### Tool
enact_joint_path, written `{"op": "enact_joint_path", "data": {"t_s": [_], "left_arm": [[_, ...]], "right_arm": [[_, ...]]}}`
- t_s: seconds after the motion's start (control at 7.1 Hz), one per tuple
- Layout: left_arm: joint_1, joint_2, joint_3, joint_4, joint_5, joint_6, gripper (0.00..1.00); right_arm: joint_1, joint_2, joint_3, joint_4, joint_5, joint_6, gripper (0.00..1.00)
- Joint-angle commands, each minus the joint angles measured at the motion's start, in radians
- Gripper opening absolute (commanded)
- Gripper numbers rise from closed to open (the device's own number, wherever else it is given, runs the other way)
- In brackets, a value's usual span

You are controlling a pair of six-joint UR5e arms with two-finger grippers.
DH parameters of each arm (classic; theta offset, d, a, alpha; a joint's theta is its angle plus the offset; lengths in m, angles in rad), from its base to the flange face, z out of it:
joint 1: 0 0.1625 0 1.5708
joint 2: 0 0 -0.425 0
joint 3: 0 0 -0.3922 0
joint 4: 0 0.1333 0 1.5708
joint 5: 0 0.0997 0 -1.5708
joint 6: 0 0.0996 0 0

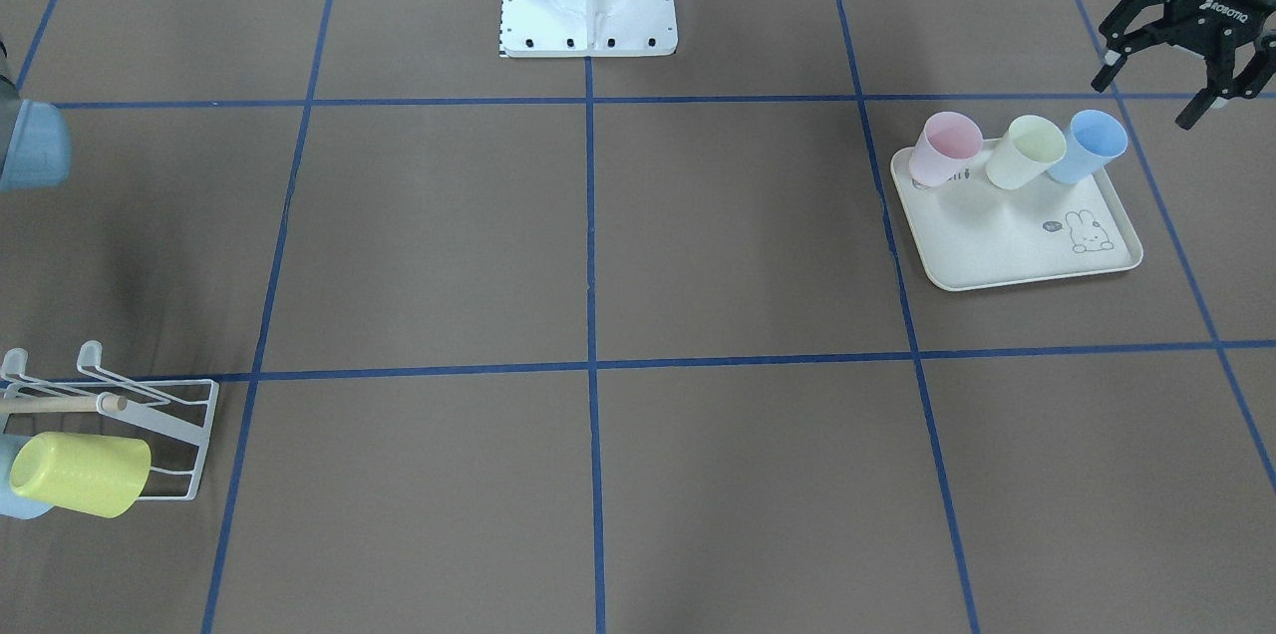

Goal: Transfer IKEA cup to right arm and place on rack

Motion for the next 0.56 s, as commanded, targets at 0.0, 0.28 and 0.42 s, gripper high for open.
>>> {"op": "enact_joint_path", "data": {"t_s": [0.0, 0.28, 0.42], "left_arm": [[-0.001, 0.001, 0.0, -0.001, 0.0, 0.0, 1.0], [-0.001, 0.0, 0.0, -0.001, 0.0, 0.0, 1.0], [0.0, 0.0, 0.005, -0.003, 0.0, 0.0, 1.0]], "right_arm": [[-0.023, -0.004, 0.0, 0.0, -0.024, 0.005, 0.0], [-0.031, -0.023, 0.004, 0.002, -0.035, 0.012, 0.0], [-0.034, -0.027, 0.006, 0.002, -0.044, 0.012, 0.0]]}}
